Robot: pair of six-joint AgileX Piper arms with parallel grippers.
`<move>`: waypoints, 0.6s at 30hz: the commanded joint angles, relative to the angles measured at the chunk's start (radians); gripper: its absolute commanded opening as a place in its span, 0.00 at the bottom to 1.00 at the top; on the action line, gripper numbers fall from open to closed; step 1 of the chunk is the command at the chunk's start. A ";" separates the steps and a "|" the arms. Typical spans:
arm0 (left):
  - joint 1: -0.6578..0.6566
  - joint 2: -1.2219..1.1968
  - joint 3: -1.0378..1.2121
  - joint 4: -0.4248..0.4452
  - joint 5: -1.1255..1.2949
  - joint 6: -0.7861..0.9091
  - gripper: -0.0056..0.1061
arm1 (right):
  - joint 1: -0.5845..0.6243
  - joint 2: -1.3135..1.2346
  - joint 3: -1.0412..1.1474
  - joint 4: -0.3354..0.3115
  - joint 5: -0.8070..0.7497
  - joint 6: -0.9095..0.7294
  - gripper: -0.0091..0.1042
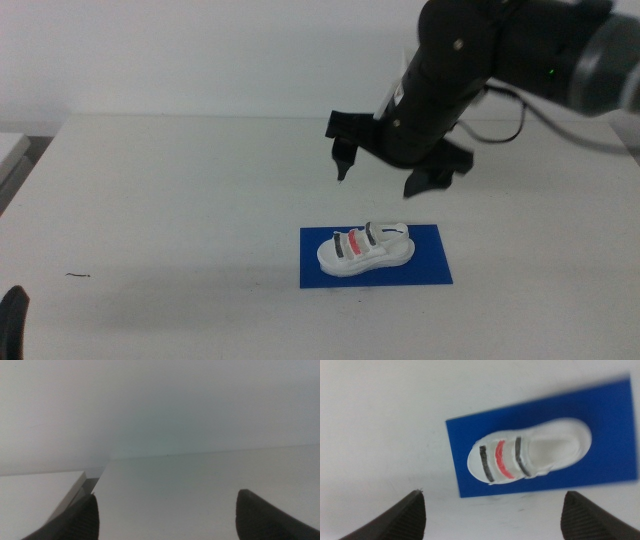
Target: Use one arm to grab the shoe from the table and place it on the mat.
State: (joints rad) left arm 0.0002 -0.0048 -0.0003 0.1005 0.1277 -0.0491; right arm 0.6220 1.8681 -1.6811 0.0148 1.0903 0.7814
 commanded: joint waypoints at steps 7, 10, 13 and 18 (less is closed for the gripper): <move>0.000 0.005 0.000 -0.004 -0.012 -0.001 0.89 | -0.057 -0.338 0.237 -0.224 -0.089 -0.359 0.90; 0.000 0.005 0.000 -0.004 -0.012 -0.001 0.89 | -0.126 -0.541 0.465 -0.223 -0.335 -0.452 0.90; 0.000 0.005 0.000 -0.004 -0.012 -0.001 0.89 | -0.221 -0.749 0.729 -0.142 -0.624 -0.622 0.90; 0.000 0.005 0.000 -0.004 -0.012 -0.001 0.89 | -0.337 -1.075 1.129 -0.088 -1.038 -0.798 0.90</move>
State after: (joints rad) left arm 0.0002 -0.0048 -0.0003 0.1005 0.1277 -0.0491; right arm 0.3138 0.8672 -0.6459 -0.0841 0.1915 0.0454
